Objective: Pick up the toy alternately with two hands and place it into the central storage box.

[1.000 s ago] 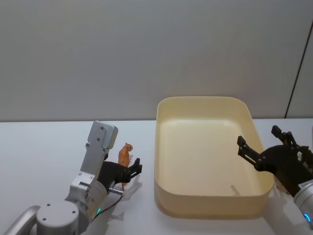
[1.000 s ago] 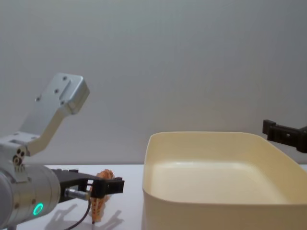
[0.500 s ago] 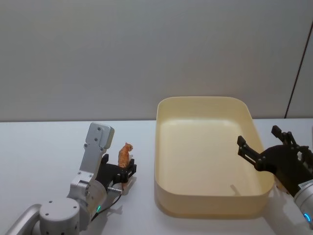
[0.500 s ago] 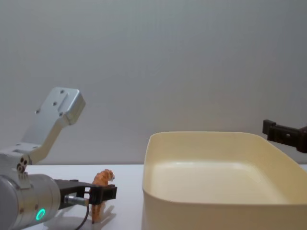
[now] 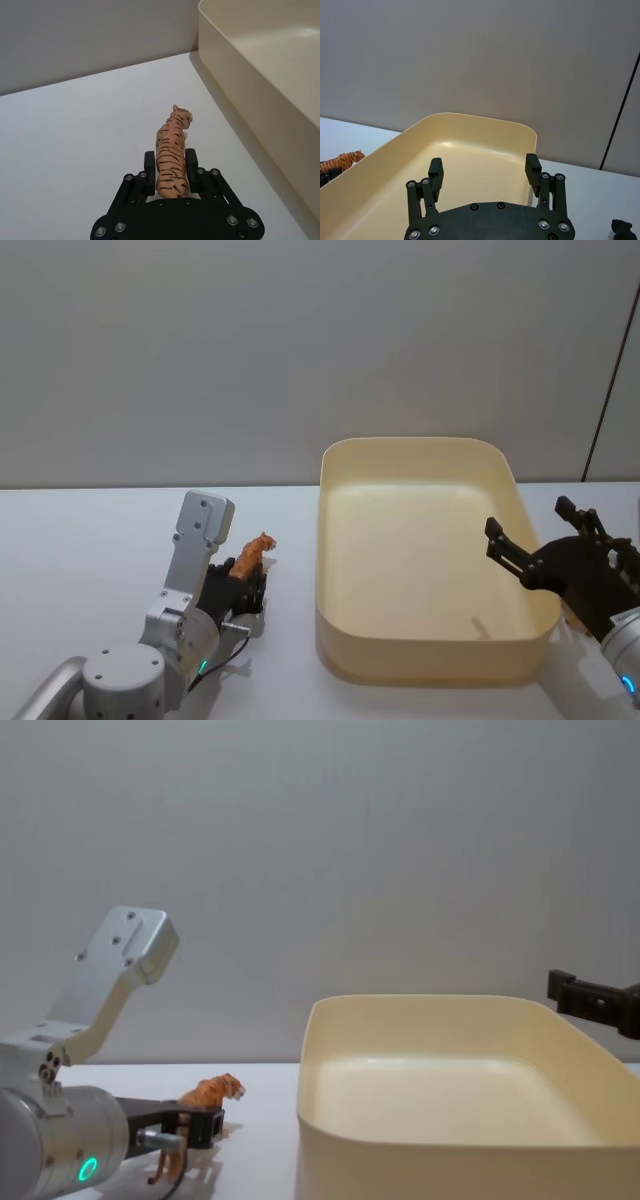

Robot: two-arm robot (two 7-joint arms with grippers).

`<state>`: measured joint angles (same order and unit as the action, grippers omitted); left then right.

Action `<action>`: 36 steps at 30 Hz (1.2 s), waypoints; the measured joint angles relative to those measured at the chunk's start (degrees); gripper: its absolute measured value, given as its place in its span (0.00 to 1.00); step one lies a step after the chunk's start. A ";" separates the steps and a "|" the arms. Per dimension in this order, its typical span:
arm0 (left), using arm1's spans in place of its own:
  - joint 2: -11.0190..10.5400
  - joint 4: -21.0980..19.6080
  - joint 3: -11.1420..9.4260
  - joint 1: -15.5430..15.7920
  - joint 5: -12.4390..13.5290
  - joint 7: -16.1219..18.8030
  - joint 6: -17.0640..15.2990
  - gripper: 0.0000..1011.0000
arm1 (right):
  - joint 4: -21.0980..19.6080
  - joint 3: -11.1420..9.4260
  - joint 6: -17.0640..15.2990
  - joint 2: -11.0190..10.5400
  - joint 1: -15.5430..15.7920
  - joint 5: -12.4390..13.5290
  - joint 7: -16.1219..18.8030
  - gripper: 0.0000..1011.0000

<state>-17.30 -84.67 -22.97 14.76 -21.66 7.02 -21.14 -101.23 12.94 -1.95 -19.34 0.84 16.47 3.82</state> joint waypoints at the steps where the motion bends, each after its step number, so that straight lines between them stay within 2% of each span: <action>1: 0.03 -0.06 -0.01 -0.02 0.06 0.03 -0.04 0.35 | 0.00 0.00 0.00 0.00 0.00 0.00 0.00 0.99; 4: 0.18 -0.38 -0.05 -0.08 0.24 0.39 -0.11 0.30 | 0.00 0.00 0.00 0.00 0.00 0.00 0.00 0.99; 15: 1.08 -1.75 0.10 0.20 0.24 1.77 1.68 0.30 | 0.00 0.00 0.00 0.00 0.00 0.00 0.00 0.99; 22: 2.12 -2.64 0.51 1.75 0.82 1.64 3.88 0.30 | 0.00 0.00 0.00 0.00 0.00 0.00 0.00 0.99; 28: 2.98 -2.66 0.70 3.51 1.73 -0.57 4.61 0.30 | 0.00 0.00 0.00 0.00 0.00 0.00 0.00 0.99; 36: 4.99 -0.39 0.46 7.17 4.04 -5.76 4.22 0.29 | 0.00 0.00 0.00 0.00 0.00 0.00 0.00 0.99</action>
<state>-12.31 -85.05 -22.51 21.93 -17.62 1.26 -16.92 -101.23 12.94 -1.95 -19.33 0.84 16.47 3.82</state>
